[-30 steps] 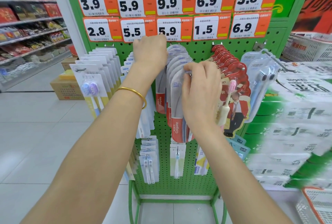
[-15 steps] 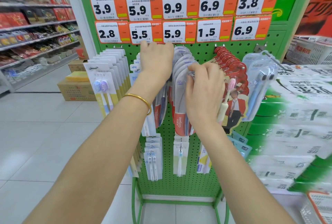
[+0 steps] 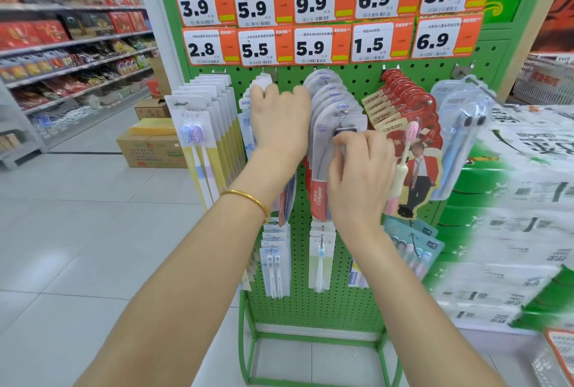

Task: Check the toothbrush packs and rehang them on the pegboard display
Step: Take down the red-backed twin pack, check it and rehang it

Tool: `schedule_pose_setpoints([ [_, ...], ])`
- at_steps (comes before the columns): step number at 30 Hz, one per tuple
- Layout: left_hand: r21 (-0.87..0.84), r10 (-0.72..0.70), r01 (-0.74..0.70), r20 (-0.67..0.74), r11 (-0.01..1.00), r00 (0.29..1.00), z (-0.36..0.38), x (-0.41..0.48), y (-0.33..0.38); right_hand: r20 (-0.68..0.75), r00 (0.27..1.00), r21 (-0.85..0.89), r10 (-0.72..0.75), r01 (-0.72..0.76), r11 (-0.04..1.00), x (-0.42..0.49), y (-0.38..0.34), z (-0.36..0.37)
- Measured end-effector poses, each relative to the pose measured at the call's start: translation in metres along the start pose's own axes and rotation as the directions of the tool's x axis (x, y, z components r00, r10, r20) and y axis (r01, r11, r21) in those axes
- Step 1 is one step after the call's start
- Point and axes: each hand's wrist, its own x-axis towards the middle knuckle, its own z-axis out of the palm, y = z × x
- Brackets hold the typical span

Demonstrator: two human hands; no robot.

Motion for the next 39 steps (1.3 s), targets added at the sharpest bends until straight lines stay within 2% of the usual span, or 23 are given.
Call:
schedule_pose_setpoints([
  [1,-0.016,-0.006,0.005,-0.018,1.000,1.000,0.002,-0.006,-0.001,0.010,1.000,0.011,-0.007,0.007,1.000,-0.005,0.001,-0.001],
  [3,0.007,-0.011,0.012,-0.149,1.000,0.989,0.008,-0.020,-0.003,0.051,0.999,0.038,-0.017,0.015,0.999,-0.015,0.003,-0.003],
  [7,0.045,-0.069,0.090,-0.346,0.995,0.936,0.010,-0.049,-0.013,0.172,0.985,0.135,-0.005,-0.019,0.991,-0.033,0.004,-0.006],
  [10,-0.119,-0.190,0.155,-0.399,0.981,0.897,0.014,-0.080,-0.017,0.330,0.944,0.251,0.002,-0.090,0.964,-0.049,0.006,-0.007],
  [12,-0.314,-0.298,0.209,-0.269,0.926,0.916,0.013,-0.104,-0.018,0.445,0.895,0.279,0.016,-0.156,0.948,-0.062,0.008,-0.006],
  [14,-0.539,-0.372,0.268,-0.091,0.798,0.924,0.018,-0.126,-0.018,0.569,0.820,0.268,0.056,-0.249,0.931,-0.076,0.011,-0.006],
  [15,-0.618,-0.388,0.274,-0.054,0.737,0.920,0.021,-0.136,-0.019,0.621,0.780,0.253,0.078,-0.295,0.921,-0.083,0.012,-0.006],
  [19,-0.812,-0.489,0.343,0.083,0.472,0.868,0.039,-0.162,-0.021,0.767,0.631,0.199,0.114,-0.403,0.893,-0.106,0.022,-0.010],
  [21,-0.859,-0.542,0.390,0.165,0.332,0.824,0.046,-0.170,-0.021,0.842,0.525,0.206,0.124,-0.526,0.825,-0.115,0.023,-0.014],
  [22,-0.872,-0.567,0.414,0.208,0.262,0.797,0.050,-0.172,-0.020,0.857,0.499,0.215,0.130,-0.575,0.789,-0.118,0.024,-0.015],
  [24,-0.871,-0.602,0.464,0.285,0.161,0.746,0.057,-0.172,-0.018,0.861,0.487,0.231,0.149,-0.634,0.738,-0.122,0.026,-0.017],
  [26,-0.852,-0.619,0.509,0.332,0.128,0.712,0.064,-0.171,-0.014,0.856,0.492,0.249,0.161,-0.664,0.705,-0.123,0.025,-0.019],
  [28,-0.854,-0.602,0.511,0.357,0.100,0.715,0.066,-0.169,-0.008,0.852,0.494,0.254,0.175,-0.682,0.686,-0.124,0.022,-0.020],
  [30,-0.856,-0.567,0.500,0.351,0.128,0.746,0.068,-0.169,-0.002,0.841,0.506,0.259,0.190,-0.686,0.680,-0.124,0.017,-0.020],
  [35,-0.785,-0.539,0.481,0.230,0.390,0.811,0.076,-0.169,0.001,0.829,0.492,0.294,0.264,-0.787,0.542,-0.129,0.009,-0.017],
  [39,-0.693,-0.388,0.401,0.187,0.599,0.902,0.087,-0.182,0.005,0.833,0.428,0.288,0.350,-0.876,0.386,-0.131,0.007,-0.012],
])
